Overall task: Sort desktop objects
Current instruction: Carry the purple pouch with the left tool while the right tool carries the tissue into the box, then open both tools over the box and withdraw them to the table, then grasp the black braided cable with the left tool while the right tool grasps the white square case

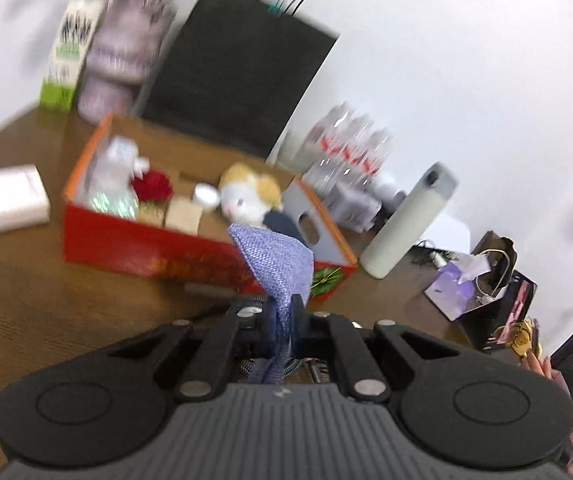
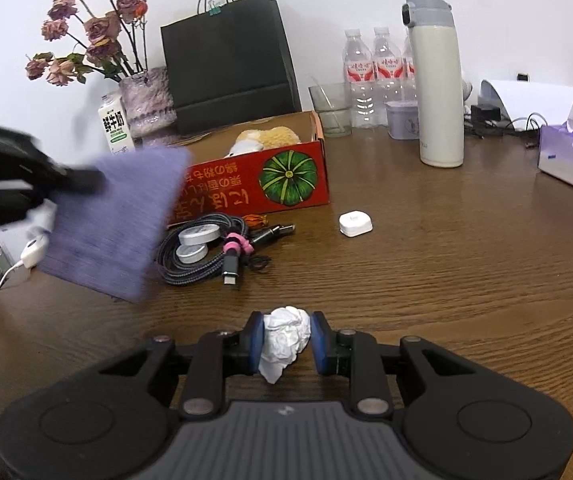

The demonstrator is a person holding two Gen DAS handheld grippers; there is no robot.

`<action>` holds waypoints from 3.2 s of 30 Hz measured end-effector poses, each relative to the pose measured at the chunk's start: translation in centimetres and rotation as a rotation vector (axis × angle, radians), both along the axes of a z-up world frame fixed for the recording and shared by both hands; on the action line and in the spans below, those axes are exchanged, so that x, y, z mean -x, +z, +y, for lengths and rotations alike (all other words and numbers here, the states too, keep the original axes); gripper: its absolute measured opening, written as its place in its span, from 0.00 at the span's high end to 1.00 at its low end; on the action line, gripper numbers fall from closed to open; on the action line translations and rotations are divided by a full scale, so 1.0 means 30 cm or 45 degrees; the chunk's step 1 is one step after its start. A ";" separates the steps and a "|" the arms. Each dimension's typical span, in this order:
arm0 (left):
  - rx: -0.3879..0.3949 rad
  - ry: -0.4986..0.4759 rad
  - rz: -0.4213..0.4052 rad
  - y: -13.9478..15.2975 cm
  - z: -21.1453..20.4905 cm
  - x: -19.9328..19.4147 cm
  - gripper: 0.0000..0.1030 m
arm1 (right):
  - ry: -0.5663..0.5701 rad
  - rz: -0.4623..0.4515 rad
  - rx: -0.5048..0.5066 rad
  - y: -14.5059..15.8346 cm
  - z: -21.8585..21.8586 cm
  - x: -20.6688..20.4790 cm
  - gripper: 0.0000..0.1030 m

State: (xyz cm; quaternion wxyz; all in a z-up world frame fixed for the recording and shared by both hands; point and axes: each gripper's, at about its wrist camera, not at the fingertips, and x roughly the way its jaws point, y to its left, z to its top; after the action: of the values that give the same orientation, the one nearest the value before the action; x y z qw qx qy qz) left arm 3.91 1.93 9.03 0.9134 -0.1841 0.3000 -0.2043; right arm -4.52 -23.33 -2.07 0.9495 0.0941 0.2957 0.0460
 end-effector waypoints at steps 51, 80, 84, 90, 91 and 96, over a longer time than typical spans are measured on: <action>-0.491 0.219 -0.050 -0.122 0.014 0.046 0.06 | 0.278 -0.083 0.252 0.158 0.221 -0.265 0.22; -0.493 0.205 -0.011 -0.269 -0.014 0.197 0.05 | 0.227 0.063 0.102 0.019 0.168 -0.021 0.26; -0.404 0.118 0.007 -0.231 -0.064 0.066 0.30 | 0.162 0.048 0.074 0.048 0.098 -0.114 0.48; -0.466 0.001 -0.025 -0.208 -0.192 -0.132 0.46 | 0.032 -0.003 0.101 0.079 -0.021 -0.248 0.50; -0.473 -0.005 -0.012 -0.215 -0.204 -0.161 0.47 | 0.020 -0.004 0.131 0.078 -0.037 -0.277 0.50; -0.494 -0.036 0.055 -0.265 -0.247 -0.264 0.77 | -0.018 0.085 0.217 0.035 -0.103 -0.420 0.51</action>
State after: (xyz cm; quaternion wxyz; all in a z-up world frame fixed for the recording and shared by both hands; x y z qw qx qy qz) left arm 11.83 -5.46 1.09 0.9222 -0.0046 0.3558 -0.1516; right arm 8.09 -26.43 -1.03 0.9440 0.0166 0.3293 0.0108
